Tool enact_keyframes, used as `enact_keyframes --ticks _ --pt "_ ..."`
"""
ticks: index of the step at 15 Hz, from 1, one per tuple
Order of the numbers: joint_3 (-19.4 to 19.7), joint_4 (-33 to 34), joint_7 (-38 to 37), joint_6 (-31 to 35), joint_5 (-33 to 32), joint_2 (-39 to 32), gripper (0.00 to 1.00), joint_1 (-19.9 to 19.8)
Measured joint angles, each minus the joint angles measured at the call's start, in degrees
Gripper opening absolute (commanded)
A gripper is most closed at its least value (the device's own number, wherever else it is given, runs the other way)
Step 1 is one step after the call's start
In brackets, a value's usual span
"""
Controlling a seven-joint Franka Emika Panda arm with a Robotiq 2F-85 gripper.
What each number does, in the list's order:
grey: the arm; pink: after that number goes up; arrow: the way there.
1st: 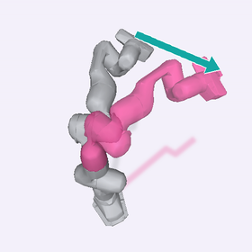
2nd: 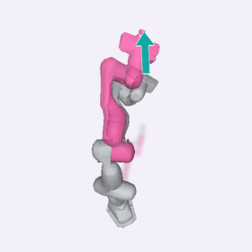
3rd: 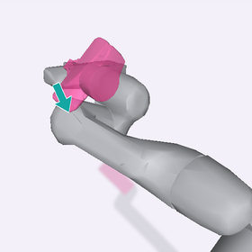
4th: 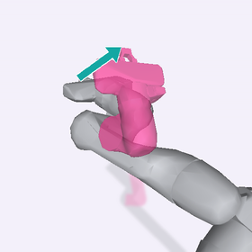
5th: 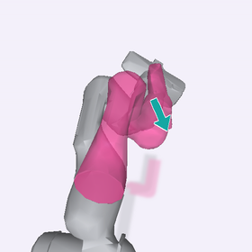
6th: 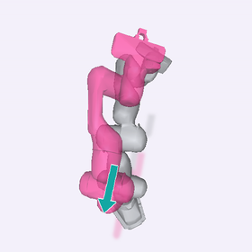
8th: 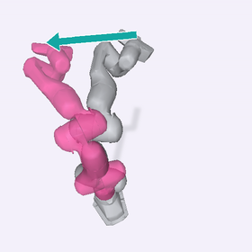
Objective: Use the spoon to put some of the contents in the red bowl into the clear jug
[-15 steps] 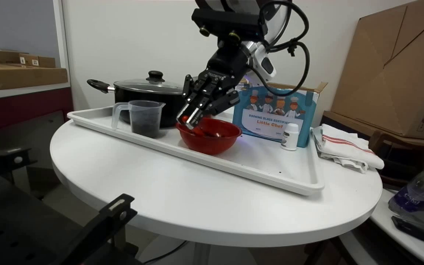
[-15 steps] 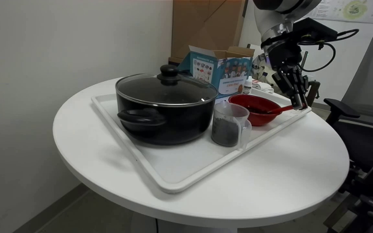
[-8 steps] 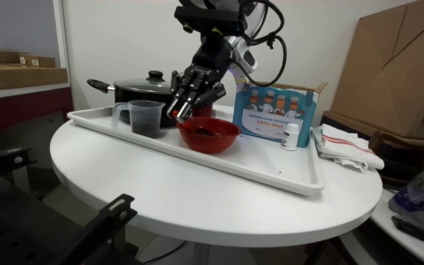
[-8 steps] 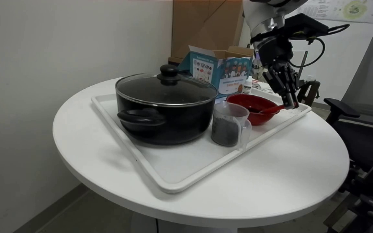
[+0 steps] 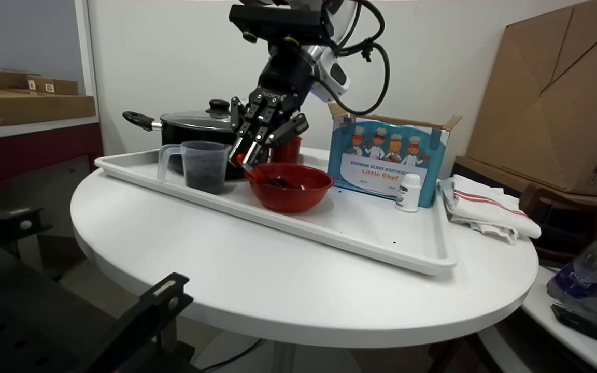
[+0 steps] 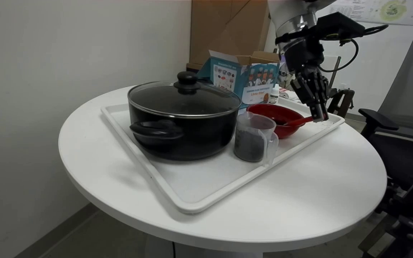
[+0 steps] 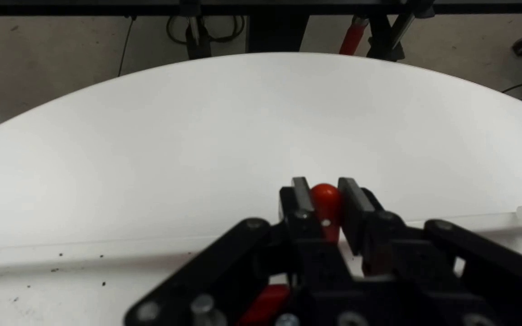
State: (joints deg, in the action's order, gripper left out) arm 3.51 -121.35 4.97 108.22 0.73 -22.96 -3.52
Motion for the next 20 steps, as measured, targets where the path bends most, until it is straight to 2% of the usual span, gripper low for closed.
enact_keyframes --ticks 10,20 --pt "0.1 -6.1 -4.2 11.0 -1.9 3.0 0.09 0.0" --pt "-0.9 -11.7 -4.9 14.6 -1.4 7.6 0.09 0.2"
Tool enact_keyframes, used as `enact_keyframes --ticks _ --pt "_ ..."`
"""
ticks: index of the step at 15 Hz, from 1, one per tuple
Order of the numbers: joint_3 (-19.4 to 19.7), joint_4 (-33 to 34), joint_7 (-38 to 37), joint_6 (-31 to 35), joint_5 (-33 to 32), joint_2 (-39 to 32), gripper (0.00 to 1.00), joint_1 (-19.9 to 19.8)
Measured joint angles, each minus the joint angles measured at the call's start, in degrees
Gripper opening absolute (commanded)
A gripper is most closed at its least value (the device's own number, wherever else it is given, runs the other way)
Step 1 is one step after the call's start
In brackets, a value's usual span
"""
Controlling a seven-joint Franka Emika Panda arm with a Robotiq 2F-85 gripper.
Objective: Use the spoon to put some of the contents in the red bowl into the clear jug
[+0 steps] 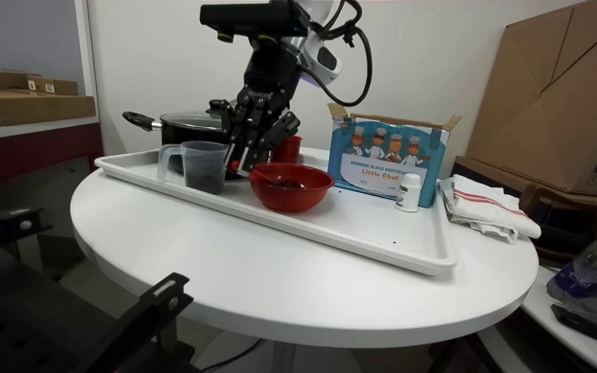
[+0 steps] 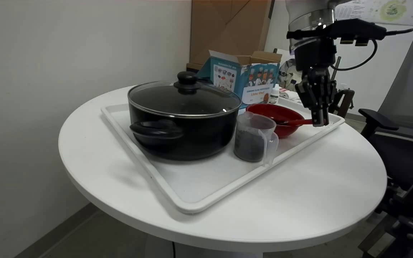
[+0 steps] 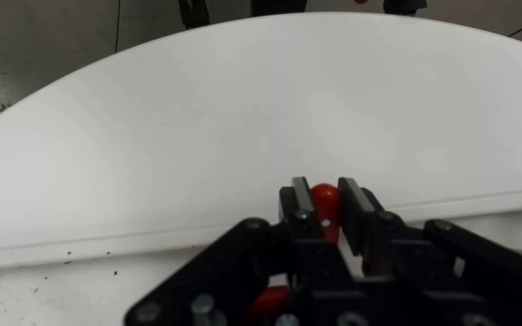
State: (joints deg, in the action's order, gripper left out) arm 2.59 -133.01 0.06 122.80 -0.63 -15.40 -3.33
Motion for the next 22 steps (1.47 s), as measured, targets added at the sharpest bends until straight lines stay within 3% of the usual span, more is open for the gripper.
enact_keyframes --ticks 12,22 --pt "-1.9 -7.1 -1.9 3.0 1.4 7.5 0.09 1.7" --pt "-3.4 -9.3 -3.4 3.3 1.5 12.9 0.09 3.5"
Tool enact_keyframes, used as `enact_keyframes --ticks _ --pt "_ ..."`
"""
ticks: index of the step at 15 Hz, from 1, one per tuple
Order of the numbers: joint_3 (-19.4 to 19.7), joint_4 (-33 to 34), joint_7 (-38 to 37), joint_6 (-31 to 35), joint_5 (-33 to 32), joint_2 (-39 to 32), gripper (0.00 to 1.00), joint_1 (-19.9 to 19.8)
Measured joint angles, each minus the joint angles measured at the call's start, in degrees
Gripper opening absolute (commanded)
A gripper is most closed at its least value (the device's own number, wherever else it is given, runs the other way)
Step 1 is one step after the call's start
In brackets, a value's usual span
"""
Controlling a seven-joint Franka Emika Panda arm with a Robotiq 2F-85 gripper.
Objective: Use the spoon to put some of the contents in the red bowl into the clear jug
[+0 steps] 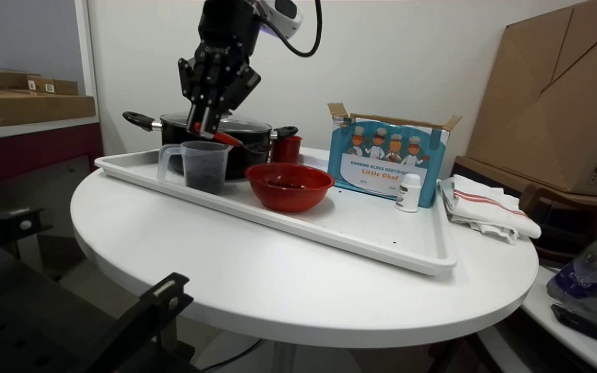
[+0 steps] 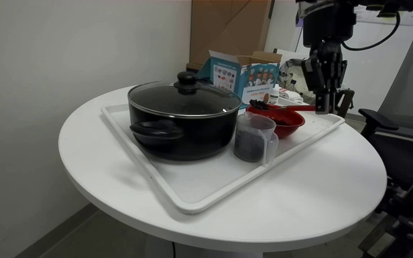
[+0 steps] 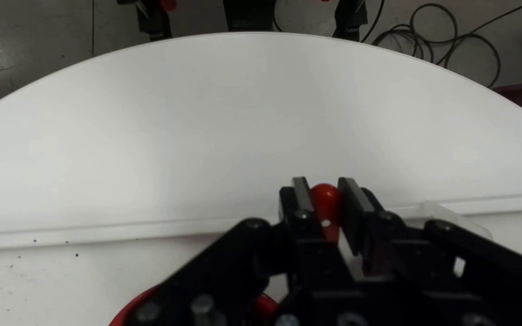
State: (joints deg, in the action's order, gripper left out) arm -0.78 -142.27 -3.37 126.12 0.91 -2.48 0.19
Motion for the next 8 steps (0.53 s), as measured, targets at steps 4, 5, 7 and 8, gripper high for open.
enact_keyframes --ticks 4,5,7,8 --pt "-1.2 -0.2 -0.1 0.0 0.2 1.2 0.1 1.0" --pt "-1.5 -0.3 -0.1 0.0 0.3 1.5 0.09 1.3" --pt "-1.8 -0.5 -0.1 0.0 0.7 2.1 0.1 1.8" --pt "-1.9 -0.8 -0.1 0.0 0.9 2.4 0.1 1.9"
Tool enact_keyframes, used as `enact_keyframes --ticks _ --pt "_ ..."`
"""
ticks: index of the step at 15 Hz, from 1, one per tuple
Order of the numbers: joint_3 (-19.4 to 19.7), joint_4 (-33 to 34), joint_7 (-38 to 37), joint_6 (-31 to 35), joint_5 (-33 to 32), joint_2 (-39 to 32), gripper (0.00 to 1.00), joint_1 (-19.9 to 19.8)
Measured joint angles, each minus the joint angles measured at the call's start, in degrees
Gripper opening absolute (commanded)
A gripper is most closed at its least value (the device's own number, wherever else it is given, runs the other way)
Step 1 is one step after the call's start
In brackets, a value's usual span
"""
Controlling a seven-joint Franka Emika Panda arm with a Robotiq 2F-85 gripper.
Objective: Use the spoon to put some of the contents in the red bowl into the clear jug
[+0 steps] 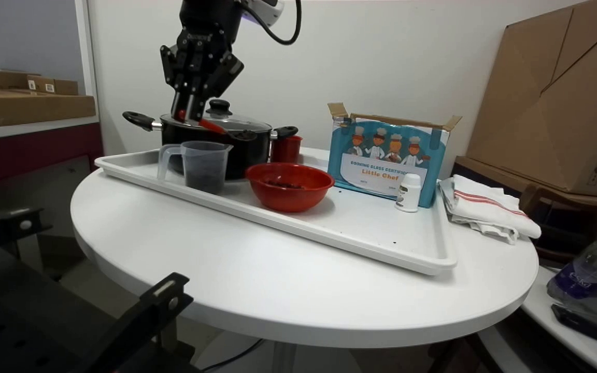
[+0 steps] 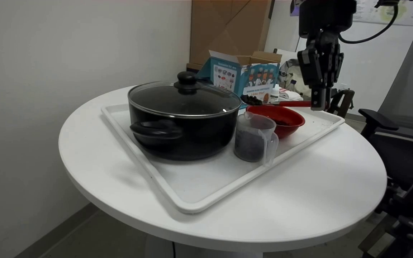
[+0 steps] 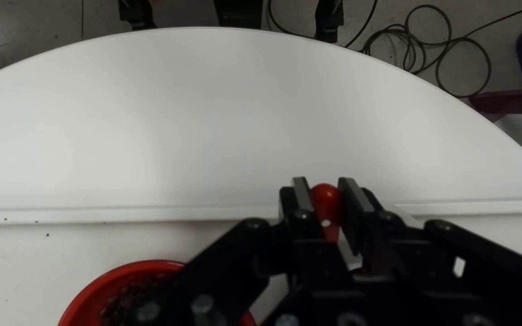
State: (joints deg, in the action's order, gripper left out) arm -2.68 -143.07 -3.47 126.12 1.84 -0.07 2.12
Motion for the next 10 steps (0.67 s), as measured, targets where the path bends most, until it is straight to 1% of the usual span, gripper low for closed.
enact_keyframes --ticks 10 --pt "-1.1 -4.6 0.0 0.0 1.9 4.1 0.1 1.0"
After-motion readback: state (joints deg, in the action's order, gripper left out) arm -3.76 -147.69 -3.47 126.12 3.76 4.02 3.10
